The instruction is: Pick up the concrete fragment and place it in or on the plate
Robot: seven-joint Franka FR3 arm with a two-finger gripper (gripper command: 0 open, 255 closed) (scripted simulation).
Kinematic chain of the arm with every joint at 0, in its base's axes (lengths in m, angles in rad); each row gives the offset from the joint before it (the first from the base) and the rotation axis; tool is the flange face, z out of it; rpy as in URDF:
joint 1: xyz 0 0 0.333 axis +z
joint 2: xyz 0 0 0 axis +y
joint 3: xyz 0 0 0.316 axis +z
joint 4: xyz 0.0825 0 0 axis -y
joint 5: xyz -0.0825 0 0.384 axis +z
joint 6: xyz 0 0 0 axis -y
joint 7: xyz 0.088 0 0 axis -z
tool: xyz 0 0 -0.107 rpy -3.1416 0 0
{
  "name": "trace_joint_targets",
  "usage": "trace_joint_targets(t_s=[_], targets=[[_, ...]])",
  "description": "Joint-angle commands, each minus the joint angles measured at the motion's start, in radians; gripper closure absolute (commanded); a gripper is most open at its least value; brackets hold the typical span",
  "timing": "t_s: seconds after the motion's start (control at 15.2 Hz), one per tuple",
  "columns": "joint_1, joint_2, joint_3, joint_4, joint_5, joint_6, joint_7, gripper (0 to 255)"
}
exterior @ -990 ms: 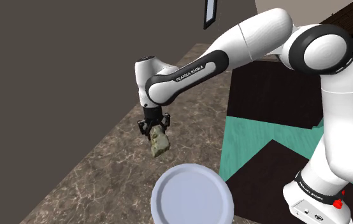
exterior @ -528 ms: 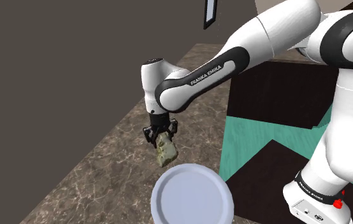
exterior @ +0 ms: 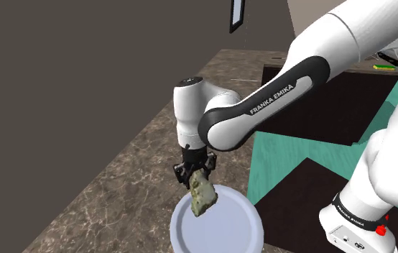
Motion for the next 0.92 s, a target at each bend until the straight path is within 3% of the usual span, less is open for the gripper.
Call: trace_joint_targets(t_s=[0.0, 0.33, 0.86], targets=[[0.016, -0.05, 0.019, -0.06, 0.031, 0.018, 0.018, 255], [0.067, -0.159, 0.068, -0.176, 0.108, 0.044, 0.063, 255], [0.067, -0.075, 0.075, -0.217, 0.066, 0.161, 0.088, 255]])
